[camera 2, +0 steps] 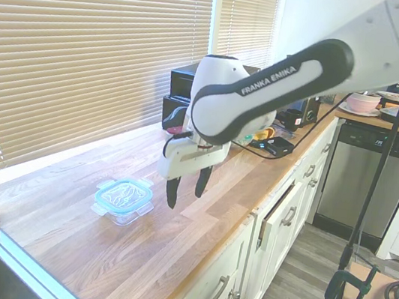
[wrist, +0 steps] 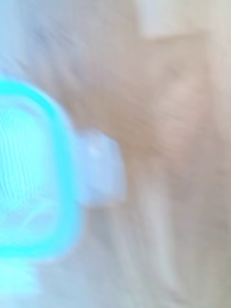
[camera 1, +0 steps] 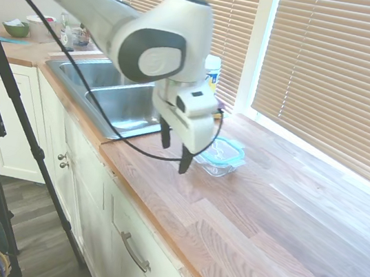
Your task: Uncover the lid of the food container
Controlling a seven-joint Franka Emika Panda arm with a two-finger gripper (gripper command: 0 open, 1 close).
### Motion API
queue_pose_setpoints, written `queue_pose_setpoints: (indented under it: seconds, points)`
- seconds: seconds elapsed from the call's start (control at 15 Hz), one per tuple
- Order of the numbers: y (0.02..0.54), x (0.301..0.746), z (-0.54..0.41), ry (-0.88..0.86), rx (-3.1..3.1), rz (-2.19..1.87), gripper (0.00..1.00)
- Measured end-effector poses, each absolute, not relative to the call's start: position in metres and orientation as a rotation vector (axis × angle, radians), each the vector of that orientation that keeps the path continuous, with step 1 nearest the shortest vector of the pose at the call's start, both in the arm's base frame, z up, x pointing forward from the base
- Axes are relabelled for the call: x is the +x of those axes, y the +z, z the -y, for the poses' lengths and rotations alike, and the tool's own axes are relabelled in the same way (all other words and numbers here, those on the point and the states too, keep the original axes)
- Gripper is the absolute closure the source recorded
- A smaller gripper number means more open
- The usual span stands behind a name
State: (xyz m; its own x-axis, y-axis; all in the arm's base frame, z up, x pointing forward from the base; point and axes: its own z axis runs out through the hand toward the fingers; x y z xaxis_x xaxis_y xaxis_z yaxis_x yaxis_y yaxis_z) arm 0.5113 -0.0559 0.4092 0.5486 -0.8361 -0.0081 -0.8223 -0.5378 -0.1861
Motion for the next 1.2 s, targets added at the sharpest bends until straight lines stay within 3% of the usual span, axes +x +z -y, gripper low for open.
queue_pose_setpoints:
  seconds: [0.53,1.2]
  points:
    - [0.402,0.595,0.125,0.024,-2.510,-1.196,0.00]
    - [0.369,0.656,0.126,0.101,-2.471,-1.101,0.00]
